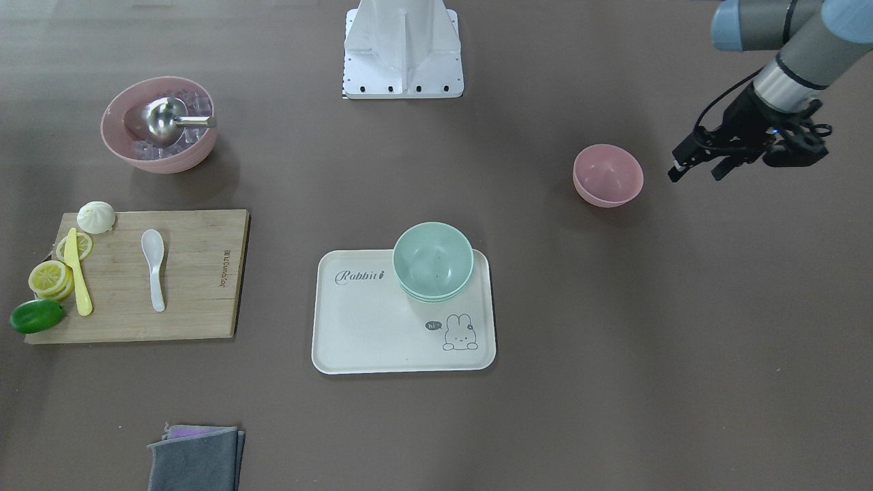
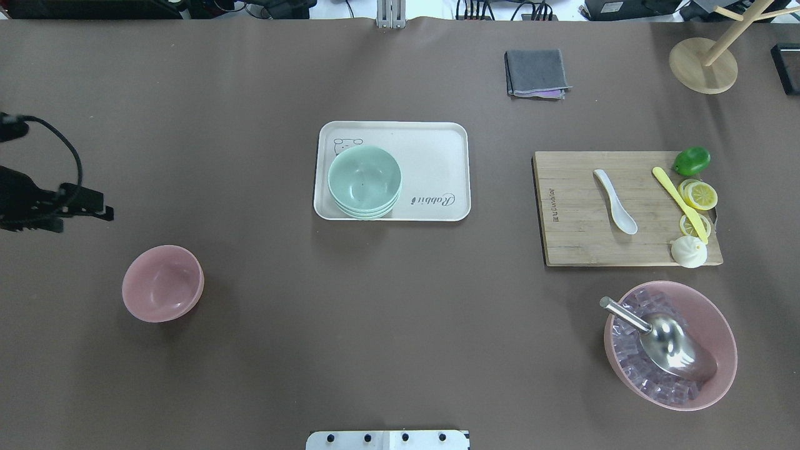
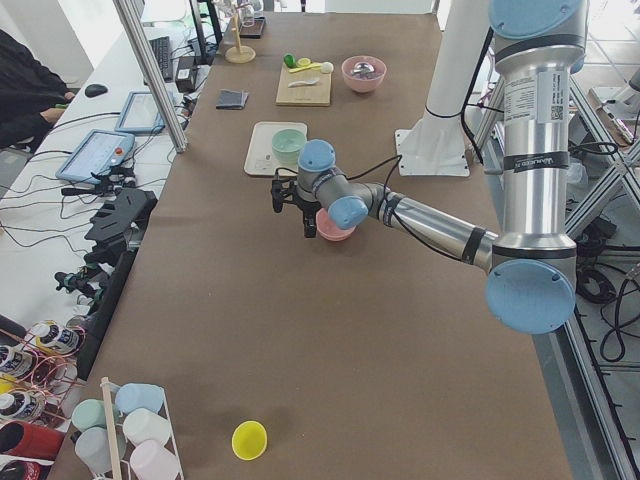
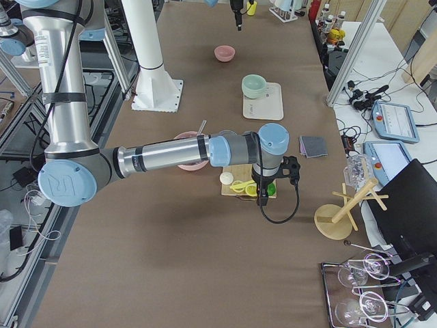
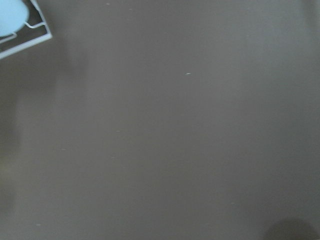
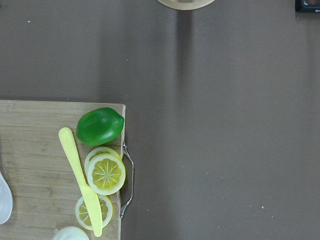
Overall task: Stack pink bowl on green and place spoon
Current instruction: 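Move the left gripper down to the rim of the pink bowl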
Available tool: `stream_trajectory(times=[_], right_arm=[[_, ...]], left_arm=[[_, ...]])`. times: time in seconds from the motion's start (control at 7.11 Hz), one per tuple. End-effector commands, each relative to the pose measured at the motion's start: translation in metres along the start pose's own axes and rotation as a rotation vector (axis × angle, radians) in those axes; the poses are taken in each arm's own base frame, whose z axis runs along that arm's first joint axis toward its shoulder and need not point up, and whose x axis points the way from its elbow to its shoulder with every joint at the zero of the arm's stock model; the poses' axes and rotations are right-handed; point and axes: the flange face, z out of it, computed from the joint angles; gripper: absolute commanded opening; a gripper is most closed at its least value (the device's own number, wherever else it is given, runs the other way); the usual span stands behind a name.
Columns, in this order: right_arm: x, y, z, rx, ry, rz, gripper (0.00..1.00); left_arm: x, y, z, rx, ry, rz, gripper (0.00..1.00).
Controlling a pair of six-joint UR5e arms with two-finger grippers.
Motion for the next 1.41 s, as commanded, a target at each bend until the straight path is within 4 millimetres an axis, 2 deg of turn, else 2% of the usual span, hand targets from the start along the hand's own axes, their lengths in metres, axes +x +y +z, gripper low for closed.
stream_trajectory(times=[0.0,0.28,0.56,0.7,0.98,1.12,1.27], right_arm=[[-0.003,0.000,0.003,-0.008,-0.017,-0.001,1.00],[-0.004,0.000,0.003,-0.010,-0.017,0.001,1.00],[-0.006,0.000,0.005,-0.010,-0.017,0.006,1.00],[-0.008,0.000,0.007,-0.013,-0.021,0.005,1.00],[-0.009,0.000,0.008,-0.013,-0.021,0.003,1.00],[-0.010,0.000,0.008,-0.014,-0.021,0.002,1.00],[-0.010,0.000,0.009,-0.015,-0.021,0.001,1.00]], left_arm=[[0.016,0.048,0.051,-0.040,-0.025,0.006,0.98],[0.009,0.061,0.060,-0.071,-0.044,0.011,0.98],[0.002,0.062,0.070,-0.082,-0.063,0.004,0.95],[-0.004,0.062,0.076,-0.087,-0.076,-0.002,0.83],[0.000,0.063,0.077,-0.091,-0.071,0.002,0.44],[0.000,0.063,0.076,-0.092,-0.069,0.003,0.19],[0.000,0.064,0.076,-0.099,-0.067,0.002,0.00]])
